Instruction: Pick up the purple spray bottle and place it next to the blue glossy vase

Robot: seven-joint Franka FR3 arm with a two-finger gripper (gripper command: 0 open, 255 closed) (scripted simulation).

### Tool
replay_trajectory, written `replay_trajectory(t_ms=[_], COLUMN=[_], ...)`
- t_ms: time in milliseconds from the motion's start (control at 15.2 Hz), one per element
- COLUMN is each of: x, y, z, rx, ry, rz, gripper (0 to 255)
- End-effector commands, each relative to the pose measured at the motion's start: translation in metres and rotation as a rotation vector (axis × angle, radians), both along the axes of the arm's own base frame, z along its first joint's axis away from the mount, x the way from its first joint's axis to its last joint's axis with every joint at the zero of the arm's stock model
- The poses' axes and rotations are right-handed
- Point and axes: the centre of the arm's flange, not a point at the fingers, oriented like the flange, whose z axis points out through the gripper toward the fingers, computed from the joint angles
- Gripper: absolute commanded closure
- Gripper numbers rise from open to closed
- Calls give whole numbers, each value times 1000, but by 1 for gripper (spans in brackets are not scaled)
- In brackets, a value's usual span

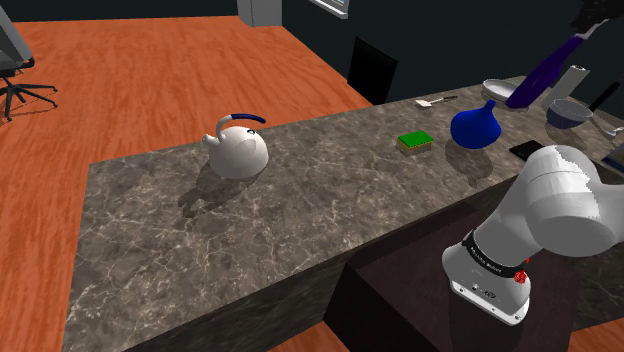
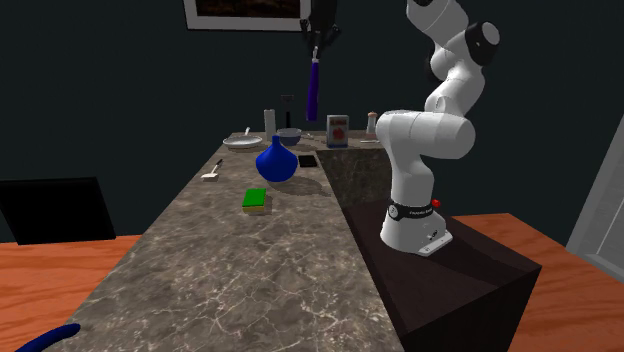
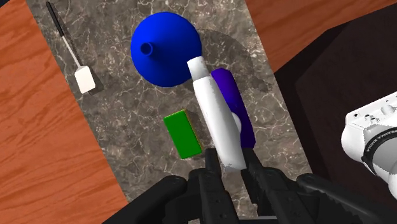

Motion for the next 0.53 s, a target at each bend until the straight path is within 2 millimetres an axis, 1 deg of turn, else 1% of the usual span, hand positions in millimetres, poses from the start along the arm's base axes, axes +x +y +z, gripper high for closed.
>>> replay_trajectory(t_ms=[0, 462], x=[0, 0], y=[0, 0], z=[-12, -49], rx=[0, 0], ry=[0, 0], rz=[0, 0], gripper=[255, 255])
